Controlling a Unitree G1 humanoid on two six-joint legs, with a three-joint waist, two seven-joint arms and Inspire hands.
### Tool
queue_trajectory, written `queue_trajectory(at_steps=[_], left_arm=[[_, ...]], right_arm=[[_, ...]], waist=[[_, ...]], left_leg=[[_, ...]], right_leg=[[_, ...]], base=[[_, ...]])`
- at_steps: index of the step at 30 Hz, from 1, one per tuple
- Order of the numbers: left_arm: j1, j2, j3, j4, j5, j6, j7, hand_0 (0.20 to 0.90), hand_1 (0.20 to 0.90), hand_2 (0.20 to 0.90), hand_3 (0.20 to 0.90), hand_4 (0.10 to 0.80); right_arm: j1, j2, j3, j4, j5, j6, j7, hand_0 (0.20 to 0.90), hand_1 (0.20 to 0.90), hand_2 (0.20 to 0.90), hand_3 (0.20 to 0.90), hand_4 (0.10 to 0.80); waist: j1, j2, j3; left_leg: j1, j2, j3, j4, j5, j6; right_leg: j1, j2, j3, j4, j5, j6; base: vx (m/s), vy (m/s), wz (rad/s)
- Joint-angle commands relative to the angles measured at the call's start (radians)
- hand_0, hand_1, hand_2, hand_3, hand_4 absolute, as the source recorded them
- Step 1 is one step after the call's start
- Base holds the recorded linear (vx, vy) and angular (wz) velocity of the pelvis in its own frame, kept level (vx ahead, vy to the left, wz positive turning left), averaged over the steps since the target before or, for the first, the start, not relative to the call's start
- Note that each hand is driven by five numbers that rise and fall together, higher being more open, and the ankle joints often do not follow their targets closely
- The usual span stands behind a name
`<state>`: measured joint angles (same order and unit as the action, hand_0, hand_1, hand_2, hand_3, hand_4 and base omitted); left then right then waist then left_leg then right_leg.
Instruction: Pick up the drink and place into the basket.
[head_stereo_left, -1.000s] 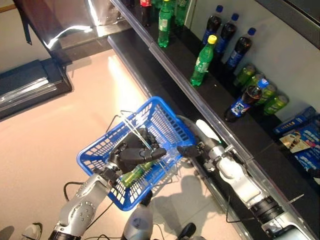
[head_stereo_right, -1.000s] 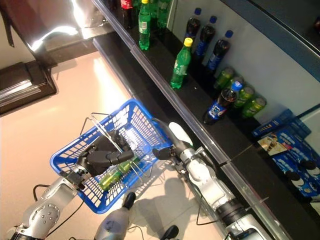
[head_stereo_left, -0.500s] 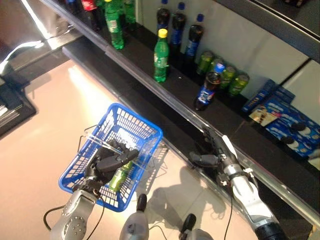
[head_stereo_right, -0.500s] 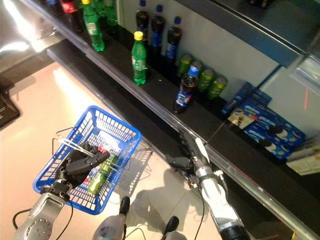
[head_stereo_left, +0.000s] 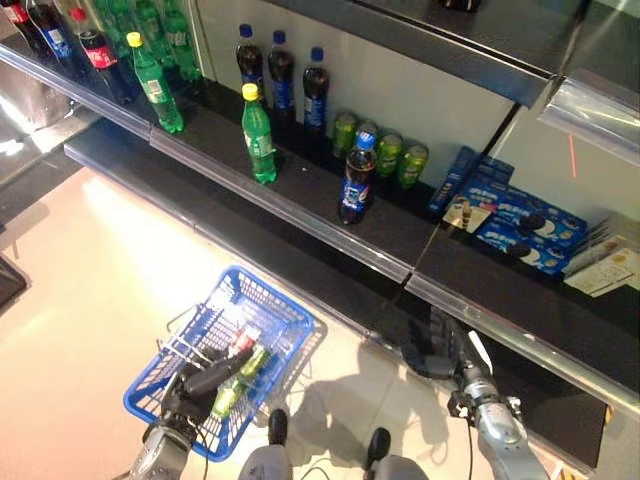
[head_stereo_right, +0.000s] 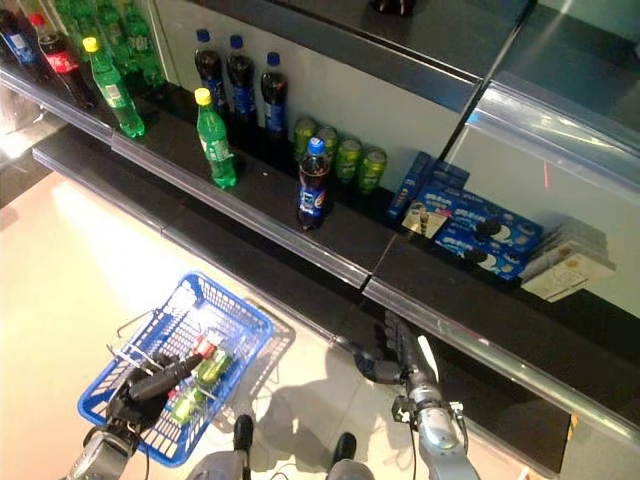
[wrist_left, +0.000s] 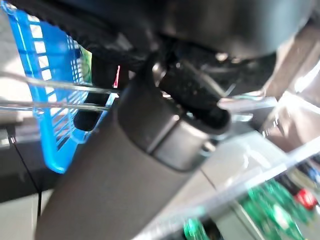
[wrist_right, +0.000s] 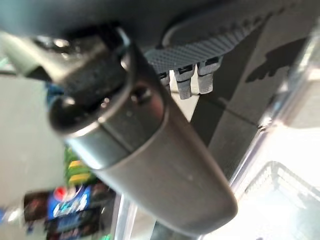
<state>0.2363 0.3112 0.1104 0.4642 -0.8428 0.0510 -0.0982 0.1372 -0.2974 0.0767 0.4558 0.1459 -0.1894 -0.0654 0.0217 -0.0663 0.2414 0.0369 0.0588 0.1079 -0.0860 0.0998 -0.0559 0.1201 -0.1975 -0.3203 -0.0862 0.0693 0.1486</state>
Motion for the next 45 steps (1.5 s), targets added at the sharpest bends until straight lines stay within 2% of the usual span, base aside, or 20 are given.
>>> queue_trajectory(at_steps=[1, 6, 8, 14, 18, 22, 24, 26, 28, 29, 30, 31, 32, 33, 34, 36, 38, 41, 43, 45], left_arm=[[-0.104, 0.039, 0.098, -0.024, 0.025, -0.246, -0.044, 0.3, 0.3, 0.3, 0.2, 0.1], [-0.135, 0.006, 0.078, 0.223, 0.09, -0.233, -0.01, 0.3, 0.3, 0.3, 0.2, 0.1], [-0.137, 0.001, 0.072, 0.269, 0.11, -0.232, -0.004, 0.3, 0.3, 0.3, 0.2, 0.1], [-0.155, 0.004, 0.059, 0.5, 0.183, -0.235, 0.016, 0.3, 0.3, 0.3, 0.2, 0.1], [-0.168, 0.011, 0.056, 0.615, 0.201, -0.241, -0.014, 0.3, 0.3, 0.3, 0.2, 0.1], [-0.187, 0.008, 0.038, 0.619, 0.197, -0.23, -0.025, 0.3, 0.3, 0.3, 0.2, 0.1], [-0.21, 0.006, 0.018, 0.602, 0.176, -0.222, -0.023, 0.3, 0.3, 0.3, 0.2, 0.1], [-0.226, 0.0, 0.005, 0.586, 0.166, -0.217, -0.022, 0.3, 0.3, 0.3, 0.2, 0.1], [-0.236, -0.017, -0.015, 0.568, 0.152, -0.219, -0.021, 0.3, 0.3, 0.3, 0.2, 0.1], [-0.238, -0.033, -0.031, 0.557, 0.134, -0.224, -0.033, 0.3, 0.3, 0.3, 0.2, 0.1], [-0.243, -0.038, -0.04, 0.554, 0.14, -0.225, -0.039, 0.3, 0.3, 0.3, 0.2, 0.1], [-0.258, -0.044, -0.056, 0.556, 0.167, -0.218, -0.046, 0.3, 0.3, 0.3, 0.2, 0.1], [-0.258, -0.044, -0.056, 0.556, 0.167, -0.218, -0.046, 0.3, 0.3, 0.3, 0.2, 0.1], [-0.269, -0.049, -0.06, 0.573, 0.18, -0.215, -0.042, 0.3, 0.3, 0.3, 0.2, 0.1], [-0.273, -0.051, -0.059, 0.584, 0.18, -0.213, -0.04, 0.3, 0.3, 0.3, 0.2, 0.1], [-0.269, -0.051, -0.049, 0.604, 0.192, -0.204, -0.051, 0.3, 0.3, 0.3, 0.2, 0.1], [-0.263, -0.051, -0.048, 0.609, 0.215, -0.2, -0.058, 0.3, 0.3, 0.3, 0.2, 0.1], [-0.242, -0.051, -0.042, 0.618, 0.244, -0.196, -0.06, 0.3, 0.3, 0.3, 0.2, 0.1], [-0.226, -0.048, -0.042, 0.631, 0.252, -0.206, -0.079, 0.3, 0.3, 0.3, 0.2, 0.1], [-0.215, -0.046, -0.039, 0.646, 0.256, -0.219, -0.091, 0.3, 0.3, 0.3, 0.2, 0.1]], right_arm=[[0.017, -0.072, -0.033, 0.026, 0.034, -0.093, -0.055, 0.9, 0.9, 0.9, 0.9, 0.8], [-0.018, -0.06, -0.031, 0.215, 0.015, -0.099, -0.076, 0.9, 0.9, 0.9, 0.9, 0.8], [-0.025, -0.058, -0.036, 0.26, 0.025, -0.096, -0.071, 0.9, 0.9, 0.9, 0.9, 0.8], [-0.059, -0.043, -0.037, 0.524, -0.003, -0.112, -0.05, 0.9, 0.9, 0.9, 0.9, 0.8], [-0.074, -0.029, -0.018, 0.668, -0.054, -0.081, -0.017, 0.9, 0.9, 0.9, 0.9, 0.8], [-0.089, -0.025, -0.003, 0.7, -0.066, -0.039, 0.01, 0.9, 0.9, 0.9, 0.9, 0.8], [-0.103, -0.026, 0.017, 0.708, -0.069, -0.031, 0.024, 0.9, 0.9, 0.9, 0.9, 0.8], [-0.121, -0.026, 0.037, 0.705, -0.091, -0.02, 0.039, 0.9, 0.9, 0.9, 0.9, 0.8], [-0.141, -0.028, 0.066, 0.695, -0.114, -0.012, 0.055, 0.9, 0.9, 0.9, 0.9, 0.8], [-0.155, -0.036, 0.086, 0.685, -0.125, -0.02, 0.062, 0.9, 0.9, 0.9, 0.9, 0.8], [-0.157, -0.038, 0.092, 0.684, -0.122, -0.03, 0.062, 0.9, 0.9, 0.9, 0.9, 0.8], [-0.16, -0.043, 0.102, 0.676, -0.113, -0.047, 0.058, 0.9, 0.9, 0.9, 0.9, 0.8], [-0.16, -0.043, 0.102, 0.676, -0.113, -0.047, 0.058, 0.9, 0.9, 0.9, 0.9, 0.8], [-0.164, -0.045, 0.108, 0.668, -0.103, -0.035, 0.05, 0.9, 0.9, 0.9, 0.9, 0.8], [-0.167, -0.047, 0.11, 0.664, -0.103, -0.028, 0.05, 0.9, 0.9, 0.9, 0.9, 0.8], [-0.158, -0.052, 0.106, 0.667, -0.13, -0.024, 0.047, 0.9, 0.9, 0.9, 0.9, 0.8], [-0.145, -0.05, 0.101, 0.676, -0.144, -0.031, 0.047, 0.9, 0.9, 0.9, 0.9, 0.8], [-0.12, -0.041, 0.094, 0.687, -0.161, -0.045, 0.037, 0.9, 0.9, 0.9, 0.9, 0.8], [-0.112, -0.04, 0.084, 0.697, -0.162, -0.047, 0.032, 0.9, 0.9, 0.9, 0.9, 0.8], [-0.112, -0.039, 0.063, 0.712, -0.142, -0.028, 0.034, 0.9, 0.9, 0.9, 0.9, 0.8]], waist=[[0.01, 0.064, -0.179], [0.005, 0.067, -0.177], [0.007, 0.067, -0.177], [0.012, 0.067, -0.178], [0.016, 0.068, -0.174], [0.023, 0.071, -0.164], [0.028, 0.08, -0.151], [0.039, 0.087, -0.13], [0.055, 0.104, -0.099], [0.061, 0.118, -0.075], [0.055, 0.123, -0.067], [0.034, 0.122, -0.053], [0.034, 0.122, -0.053], [0.021, 0.109, -0.054], [0.015, 0.102, -0.057], [0.005, 0.079, -0.075], [0.006, 0.073, -0.085], [0.019, 0.069, -0.1], [0.023, 0.073, -0.107], [0.036, 0.067, -0.114]], left_leg=[[0.053, -0.007, 0.058, -0.001, -0.069, -0.009], [0.06, -0.009, 0.06, -0.001, -0.079, -0.008], [0.061, -0.009, 0.059, -0.001, -0.081, -0.008], [0.067, -0.009, 0.055, -0.001, -0.086, -0.008], [0.072, -0.01, 0.046, -0.001, -0.088, -0.007], [0.081, -0.008, 0.044, -0.001, -0.087, -0.008], [0.091, -0.009, 0.026, -0.001, -0.083, -0.003], [0.088, -0.004, 0.01, 0.019, -0.074, -0.008], [0.055, 0.02, -0.006, 0.028, -0.038, -0.028], [0.01, 0.059, 0.01, 0.008, 0.029, -0.058], [-0.016, 0.095, 0.064, 0.002, 0.063, -0.071], [-0.048, 0.176, 0.21, -0.001, 0.115, -0.096], [-0.048, 0.176, 0.21, -0.001, 0.116, -0.096], [-0.025, 0.195, 0.278, 0.01, 0.107, -0.11], [-0.008, 0.198, 0.315, 0.017, 0.097, -0.104], [0.027, 0.184, 0.392, 0.097, 0.035, -0.082], [0.035, 0.169, 0.409, 0.103, 0.016, -0.081], [0.052, 0.111, 0.407, 0.072, -0.016, -0.064], [0.065, 0.096, 0.411, 0.03, -0.007, -0.061], [0.071, 0.057, 0.38, 0.025, -0.031, -0.041]], right_leg=[[0.006, 0.012, -0.017, -0.001, 0.013, 0.021], [0.011, 0.018, -0.008, -0.001, 0.008, 0.018], [0.012, 0.021, -0.007, -0.001, 0.006, 0.017], [0.021, 0.029, -0.005, -0.001, -0.001, 0.011], [0.028, 0.036, -0.006, 0.005, -0.011, 0.004], [0.034, 0.043, -0.016, 0.027, -0.029, -0.007], [0.023, 0.051, -0.008, 0.092, -0.066, -0.022], [0.01, 0.046, -0.025, 0.152, -0.093, -0.035], [-0.003, 0.043, -0.042, 0.19, -0.108, -0.045], [-0.004, 0.046, -0.056, 0.187, -0.115, -0.053], [-0.001, 0.046, -0.073, 0.189, -0.122, -0.058], [0.012, 0.03, -0.125, 0.19, -0.132, -0.063], [0.012, 0.03, -0.126, 0.19, -0.133, -0.063], [0.028, 0.011, -0.157, 0.19, -0.141, -0.053], [0.032, 0.002, -0.178, 0.189, -0.136, -0.052], [0.039, -0.015, -0.23, 0.171, -0.111, -0.05], [0.046, -0.015, -0.251, 0.159, -0.102, -0.045], [0.058, -0.019, -0.287, 0.137, -0.082, -0.025], [0.057, -0.021, -0.294, 0.135, -0.08, -0.016], [0.059, -0.029, -0.293, 0.119, -0.061, 0.001]], base=[[-0.001, -0.006, -0.13], [-0.003, -0.01, -0.09], [0.0, 0.0, 0.0], [0.0, 0.0, 0.0], [0.0, 0.0, 0.0], [-0.028, -0.039, -0.03], [-0.059, -0.091, -0.02], [-0.086, -0.112, 0.04], [-0.178, -0.11, 0.16], [-0.248, -0.05, 0.53], [-0.356, -0.037, 0.76], [-0.218, -0.017, 0.8], [-0.187, -0.019, 1.13], [-0.08, 0.028, 1.28], [-0.117, 0.062, 1.21], [-0.131, 0.12, 0.88], [-0.058, 0.139, 1.02], [0.031, 0.267, 1.18], [0.144, 0.365, 0.81], [0.178, 0.338, 0.46]])
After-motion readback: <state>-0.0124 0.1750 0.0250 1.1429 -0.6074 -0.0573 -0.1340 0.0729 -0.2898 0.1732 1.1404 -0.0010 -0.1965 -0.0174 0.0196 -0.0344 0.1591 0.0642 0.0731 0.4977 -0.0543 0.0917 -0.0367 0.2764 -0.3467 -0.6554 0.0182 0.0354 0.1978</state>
